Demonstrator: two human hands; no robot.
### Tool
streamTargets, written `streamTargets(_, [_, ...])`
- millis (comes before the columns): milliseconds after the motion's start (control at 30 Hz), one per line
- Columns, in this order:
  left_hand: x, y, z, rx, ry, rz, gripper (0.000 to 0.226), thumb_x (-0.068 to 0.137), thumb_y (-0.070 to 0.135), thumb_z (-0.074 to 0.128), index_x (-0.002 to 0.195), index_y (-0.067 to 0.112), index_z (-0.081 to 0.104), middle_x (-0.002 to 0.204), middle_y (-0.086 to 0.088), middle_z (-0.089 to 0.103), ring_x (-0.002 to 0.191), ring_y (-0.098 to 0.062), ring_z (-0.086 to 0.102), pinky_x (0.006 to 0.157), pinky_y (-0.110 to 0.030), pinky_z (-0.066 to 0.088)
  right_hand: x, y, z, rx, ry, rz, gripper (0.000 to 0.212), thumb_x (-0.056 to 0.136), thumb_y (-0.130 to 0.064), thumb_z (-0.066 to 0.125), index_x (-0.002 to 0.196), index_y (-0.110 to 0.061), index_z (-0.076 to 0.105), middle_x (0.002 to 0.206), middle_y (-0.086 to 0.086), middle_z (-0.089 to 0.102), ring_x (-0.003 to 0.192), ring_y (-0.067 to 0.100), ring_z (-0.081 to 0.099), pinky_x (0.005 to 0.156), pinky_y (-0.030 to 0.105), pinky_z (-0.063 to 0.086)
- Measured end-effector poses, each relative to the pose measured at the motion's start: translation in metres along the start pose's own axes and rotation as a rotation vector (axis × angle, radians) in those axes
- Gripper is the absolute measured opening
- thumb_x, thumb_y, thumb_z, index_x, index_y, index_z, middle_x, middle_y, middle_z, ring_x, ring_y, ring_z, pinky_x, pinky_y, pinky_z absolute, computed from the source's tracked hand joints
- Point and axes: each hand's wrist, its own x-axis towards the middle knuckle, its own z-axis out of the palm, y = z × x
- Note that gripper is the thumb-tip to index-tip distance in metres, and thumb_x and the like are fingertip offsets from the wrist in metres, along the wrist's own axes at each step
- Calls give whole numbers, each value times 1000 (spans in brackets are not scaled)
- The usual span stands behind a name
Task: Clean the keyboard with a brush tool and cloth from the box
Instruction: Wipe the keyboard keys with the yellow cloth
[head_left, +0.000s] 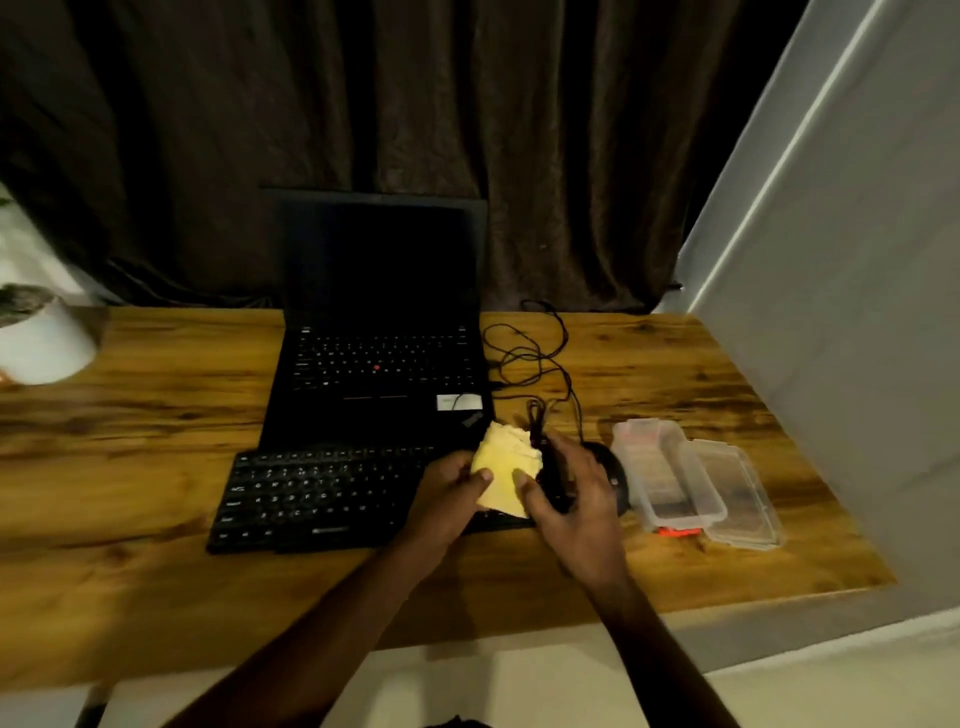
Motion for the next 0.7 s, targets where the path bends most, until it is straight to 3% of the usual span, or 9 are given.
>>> streamTargets(100, [1, -5, -36, 200, -83, 53, 22, 100, 20, 56, 118, 10, 66, 106, -11, 71, 95, -22, 69, 82, -43, 59, 6, -22, 23, 125, -121, 62, 76, 89, -35, 72, 152, -35, 29, 143, -28, 37, 133, -10, 36, 102, 13, 39])
streamTargets(167, [3, -4, -65, 303, -162, 96, 30, 93, 37, 55, 111, 15, 66, 102, -6, 71, 94, -22, 68, 82, -43, 56, 9, -37, 40, 193, -270, 92, 79, 90, -29, 72, 153, -36, 26, 142, -27, 39, 127, -17, 40, 95, 8, 41])
streamTargets(300, [9, -1, -116, 394, -223, 176, 31, 84, 44, 55, 103, 21, 64, 97, -1, 70, 92, -18, 67, 78, -37, 52, 16, -55, 78, 257, -473, 162, 61, 87, -26, 75, 142, -29, 47, 119, -13, 64, 108, -4, 61, 83, 17, 52])
streamTargets(367, [11, -5, -140, 326, -133, 172, 28, 79, 45, 68, 102, 30, 61, 100, 1, 71, 94, -12, 68, 77, -33, 55, 17, -64, 98, 314, -475, 218, 50, 84, -26, 79, 129, -22, 59, 109, -2, 71, 102, 11, 68, 80, 29, 57])
streamTargets(500, [18, -14, -185, 292, -15, 214, 28, 81, 33, 82, 99, 33, 60, 99, 11, 69, 95, 4, 64, 78, -19, 52, 14, -90, 134, 502, -478, 309, 20, 84, -12, 78, 103, -9, 73, 92, 11, 76, 82, 27, 73, 66, 33, 58])
streamTargets(567, [21, -17, -207, 309, 55, 268, 23, 85, 34, 78, 103, 29, 63, 98, 14, 67, 92, 9, 61, 75, -13, 47, 17, -96, 150, 508, -398, 319, 15, 82, -12, 80, 95, -9, 73, 86, 8, 75, 76, 25, 71, 66, 36, 57])
streamTargets(633, [22, -22, -230, 299, 123, 286, 22, 88, 38, 73, 105, 29, 63, 95, 15, 67, 88, 10, 61, 75, -16, 46, 24, -100, 161, 469, -307, 295, 15, 80, -10, 81, 89, -9, 68, 80, 3, 71, 70, 17, 66, 60, 32, 53])
streamTargets(700, [24, -32, -258, 332, 168, 278, 31, 84, 48, 68, 109, 31, 61, 99, 16, 66, 90, 9, 60, 80, -20, 46, 32, -105, 173, 387, -262, 213, 18, 81, -9, 80, 91, -13, 66, 95, -3, 71, 78, 12, 68, 62, 29, 56])
